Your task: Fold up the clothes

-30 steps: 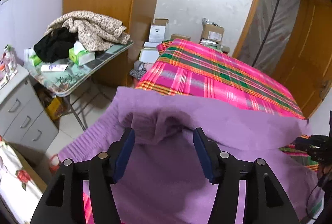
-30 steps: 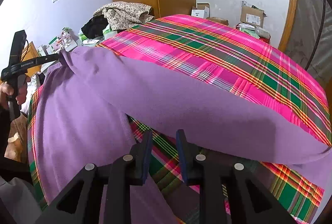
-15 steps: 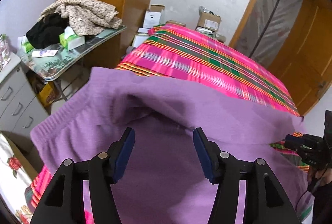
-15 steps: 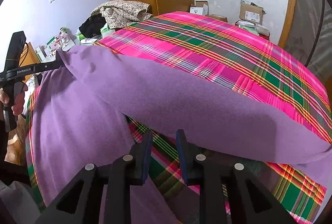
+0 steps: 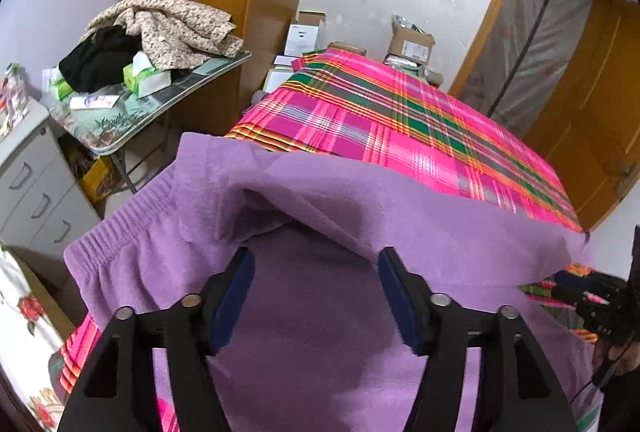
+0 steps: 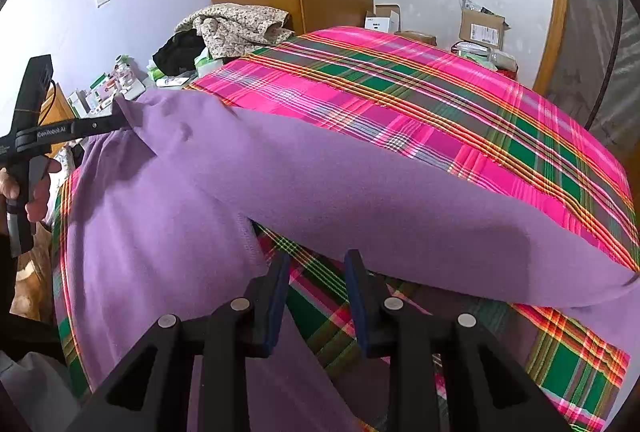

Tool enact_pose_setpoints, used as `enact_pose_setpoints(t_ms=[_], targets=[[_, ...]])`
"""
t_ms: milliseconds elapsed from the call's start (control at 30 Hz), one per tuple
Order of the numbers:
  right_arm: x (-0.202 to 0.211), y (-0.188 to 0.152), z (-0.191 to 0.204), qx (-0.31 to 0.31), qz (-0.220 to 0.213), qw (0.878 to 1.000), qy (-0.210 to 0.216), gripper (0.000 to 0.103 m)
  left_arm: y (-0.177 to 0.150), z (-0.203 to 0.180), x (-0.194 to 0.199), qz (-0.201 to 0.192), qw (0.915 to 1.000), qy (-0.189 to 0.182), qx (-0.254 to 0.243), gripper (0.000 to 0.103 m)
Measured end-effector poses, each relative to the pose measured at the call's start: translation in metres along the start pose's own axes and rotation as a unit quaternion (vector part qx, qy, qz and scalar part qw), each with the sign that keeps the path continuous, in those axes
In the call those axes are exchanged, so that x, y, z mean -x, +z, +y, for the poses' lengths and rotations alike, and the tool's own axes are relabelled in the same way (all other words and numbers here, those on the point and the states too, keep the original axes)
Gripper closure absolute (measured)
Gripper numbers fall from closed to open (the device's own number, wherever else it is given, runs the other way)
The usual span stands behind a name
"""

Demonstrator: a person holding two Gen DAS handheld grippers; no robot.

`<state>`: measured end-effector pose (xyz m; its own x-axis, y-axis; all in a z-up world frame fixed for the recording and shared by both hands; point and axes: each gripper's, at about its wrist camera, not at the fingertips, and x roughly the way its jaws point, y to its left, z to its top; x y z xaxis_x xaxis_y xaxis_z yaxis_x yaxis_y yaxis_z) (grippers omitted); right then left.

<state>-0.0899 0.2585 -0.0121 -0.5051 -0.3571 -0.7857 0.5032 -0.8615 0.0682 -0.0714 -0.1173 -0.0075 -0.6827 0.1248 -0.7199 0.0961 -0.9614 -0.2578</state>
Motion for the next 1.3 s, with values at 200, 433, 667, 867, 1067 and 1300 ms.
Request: enact_pose_setpoints(t_ms=[200, 433, 667, 867, 1067, 1300], targets=[[-0.005, 0.002, 0.004, 0.007, 0.002, 1.000, 0.000, 0.074, 0.002, 0.005, -0.003, 0.010, 0.9996, -0.020, 0.020, 0.030], [-0.014, 0.005, 0.012, 0.036, 0.011, 0.999, -0.001, 0.074, 0.004, 0.005, -0.016, 0.029, 0.9985, -0.032, 0.035, 0.029], [-0.020, 0.004, 0.015, 0.049, 0.016, 0.999, 0.002, 0.074, 0.013, 0.018, -0.015, 0.021, 0.9948, -0.056, 0.082, 0.028], [-0.023, 0.004, 0.015, 0.048, 0.020, 0.999, 0.003, 0.074, 0.022, 0.033, -0.032, 0.037, 0.9882, -0.071, 0.130, 0.028], [-0.029, 0.005, 0.015, 0.057, 0.027, 0.998, -0.005, 0.074, 0.028, 0.032, -0.041, 0.047, 0.9860, -0.082, 0.138, 0.028], [-0.036, 0.008, 0.019, 0.080, 0.031, 0.996, -0.019, 0.074, 0.028, 0.032, -0.048, 0.065, 0.9852, -0.082, 0.136, 0.038]])
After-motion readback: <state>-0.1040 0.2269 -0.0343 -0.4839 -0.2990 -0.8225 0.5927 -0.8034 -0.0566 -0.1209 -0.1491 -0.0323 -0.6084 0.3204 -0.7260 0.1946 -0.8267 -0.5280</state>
